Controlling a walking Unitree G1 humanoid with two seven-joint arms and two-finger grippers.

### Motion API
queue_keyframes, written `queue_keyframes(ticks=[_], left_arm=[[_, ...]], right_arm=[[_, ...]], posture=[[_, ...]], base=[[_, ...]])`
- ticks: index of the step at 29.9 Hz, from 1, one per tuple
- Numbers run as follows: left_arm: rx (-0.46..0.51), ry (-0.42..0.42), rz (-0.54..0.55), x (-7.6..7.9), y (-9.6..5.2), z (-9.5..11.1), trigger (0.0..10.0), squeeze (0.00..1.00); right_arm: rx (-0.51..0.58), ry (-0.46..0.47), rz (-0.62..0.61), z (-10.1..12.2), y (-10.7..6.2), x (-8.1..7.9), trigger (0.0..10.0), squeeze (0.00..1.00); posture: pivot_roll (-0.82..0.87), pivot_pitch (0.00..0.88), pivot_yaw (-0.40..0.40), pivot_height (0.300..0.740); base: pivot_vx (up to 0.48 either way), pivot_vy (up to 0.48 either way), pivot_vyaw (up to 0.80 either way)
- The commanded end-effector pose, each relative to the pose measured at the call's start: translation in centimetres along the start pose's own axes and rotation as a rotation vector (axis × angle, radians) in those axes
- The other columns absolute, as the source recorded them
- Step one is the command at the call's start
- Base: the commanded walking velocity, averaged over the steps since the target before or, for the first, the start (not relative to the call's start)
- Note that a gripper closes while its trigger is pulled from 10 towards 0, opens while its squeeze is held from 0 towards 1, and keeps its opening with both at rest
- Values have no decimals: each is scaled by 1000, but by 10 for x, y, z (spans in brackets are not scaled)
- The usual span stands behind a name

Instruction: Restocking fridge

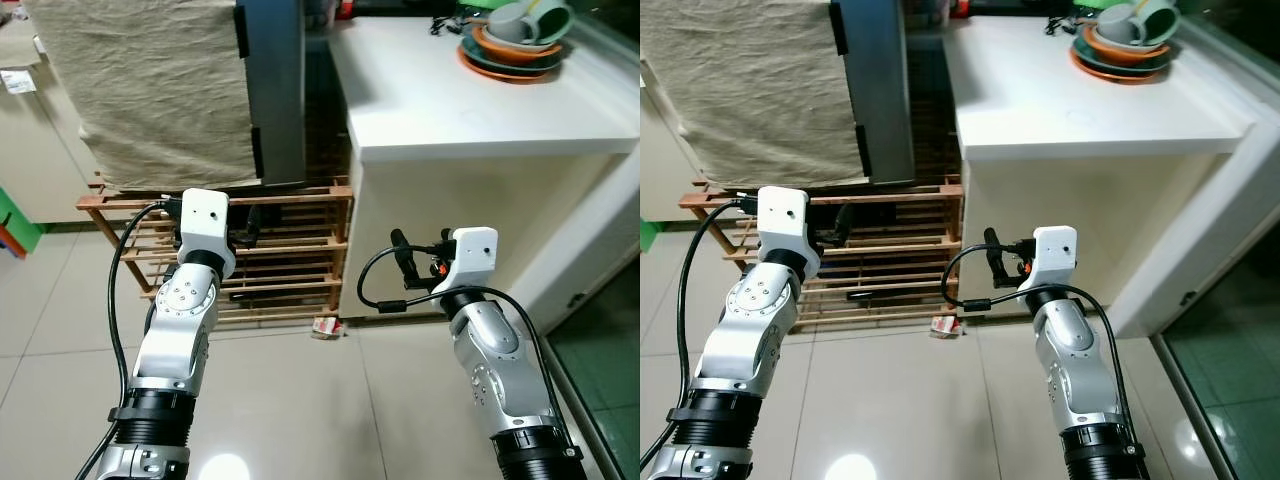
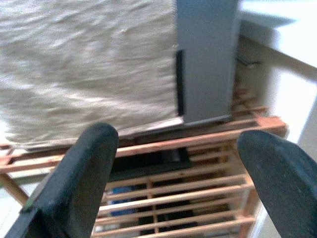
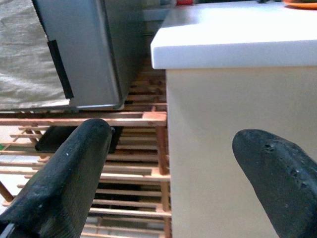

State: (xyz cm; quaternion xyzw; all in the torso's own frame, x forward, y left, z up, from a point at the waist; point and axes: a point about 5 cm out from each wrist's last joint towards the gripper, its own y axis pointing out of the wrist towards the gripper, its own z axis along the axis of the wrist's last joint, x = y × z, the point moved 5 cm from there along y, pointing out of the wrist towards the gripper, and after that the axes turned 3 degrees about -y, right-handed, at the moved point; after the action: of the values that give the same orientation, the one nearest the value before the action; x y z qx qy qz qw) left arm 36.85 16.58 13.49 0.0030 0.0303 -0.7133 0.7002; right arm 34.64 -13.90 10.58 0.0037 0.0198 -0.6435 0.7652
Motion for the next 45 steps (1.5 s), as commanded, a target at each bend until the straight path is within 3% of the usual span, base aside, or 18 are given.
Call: queue_keyframes(ticks=[1, 5, 8, 13, 17, 22, 26, 40, 45], left_arm=[[9, -11, -18, 4, 1, 3, 10000, 0], [55, -11, -44, 4, -4, 12, 10000, 0], [97, 15, -87, 1, -17, 24, 10000, 0], [125, 53, -133, 3, -34, 30, 10000, 0], [138, 78, -133, 5, -40, 30, 10000, 0], [137, 69, -101, 8, -31, 29, 10000, 0], [126, 5, -90, 8, -26, 28, 10000, 0], [46, -92, -40, 9, -16, 11, 10000, 0], [46, -80, -38, 8, -15, 11, 10000, 0]], right_arm=[[23, 16, -51, 5, -2, 14, 10000, 0], [44, 2, -111, 8, -4, 26, 10000, 0], [69, -25, -147, 14, -13, 35, 10000, 0], [75, -51, -123, 15, -23, 31, 10000, 0], [70, -54, -105, 13, -25, 28, 10000, 0], [61, -40, -99, 10, -19, 25, 10000, 0], [59, -29, -94, 10, -15, 24, 10000, 0], [34, -15, -102, 4, -14, 29, 10000, 0], [27, -14, -96, 2, -15, 27, 10000, 0]], posture=[[-44, 0, 6, 740], [-50, 0, 4, 740], [-52, 0, 6, 740], [-44, 0, 3, 740], [-34, 0, -6, 740], [-32, 0, -6, 740], [-32, 0, -6, 740], [-47, 0, -6, 740], [-46, 0, -6, 740]], base=[[450, 0, 0], [447, 0, 0], [446, 0, 0], [448, 0, 0], [337, 0, 0], [0, 0, 0], [0, 0, 0], [0, 470, 0], [0, 480, 0]])
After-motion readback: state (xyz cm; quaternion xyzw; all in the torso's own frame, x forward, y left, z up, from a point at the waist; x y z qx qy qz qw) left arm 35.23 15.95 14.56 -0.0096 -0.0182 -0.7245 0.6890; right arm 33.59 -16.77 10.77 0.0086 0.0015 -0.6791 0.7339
